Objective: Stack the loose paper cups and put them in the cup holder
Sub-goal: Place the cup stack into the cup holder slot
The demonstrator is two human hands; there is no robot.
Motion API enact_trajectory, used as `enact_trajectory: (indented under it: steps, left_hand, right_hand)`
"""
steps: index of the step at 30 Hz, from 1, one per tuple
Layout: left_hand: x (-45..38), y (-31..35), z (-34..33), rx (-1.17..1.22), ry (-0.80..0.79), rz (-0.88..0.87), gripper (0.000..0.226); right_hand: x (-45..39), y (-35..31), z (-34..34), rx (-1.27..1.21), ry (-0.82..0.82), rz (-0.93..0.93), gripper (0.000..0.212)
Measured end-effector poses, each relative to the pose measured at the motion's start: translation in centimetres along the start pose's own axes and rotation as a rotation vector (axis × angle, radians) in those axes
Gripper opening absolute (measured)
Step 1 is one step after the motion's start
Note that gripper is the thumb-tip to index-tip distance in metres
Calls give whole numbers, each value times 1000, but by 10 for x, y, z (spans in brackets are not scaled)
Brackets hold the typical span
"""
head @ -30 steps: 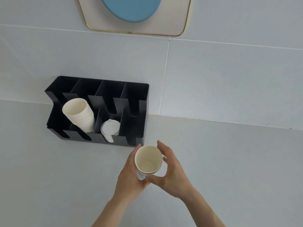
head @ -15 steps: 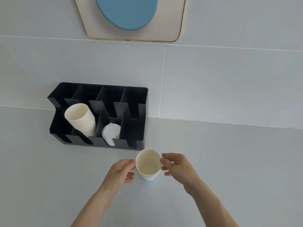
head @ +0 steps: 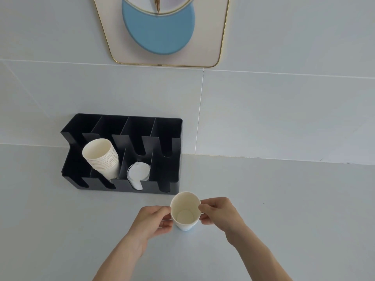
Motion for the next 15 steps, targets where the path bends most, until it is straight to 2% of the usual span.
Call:
enact_trajectory:
  steps: [6,15]
  left_hand:
    - [3,30,18,40,-45,-56,21]
    - [5,105,87,95,-89,-165,18]
  right_hand:
    - [15,-34,-3,-36,3,34,18]
    - [38,-130,-42,-73,-31,169,18]
Point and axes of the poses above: each hand's wrist, its own x-axis away from the middle knuckle, its own z-axis out of the back of the hand, y = z × x, the point moved 8 cm from there along -x, towards the middle knuckle, and after that the axes turned 11 degrees about y, right-handed, at the moved point
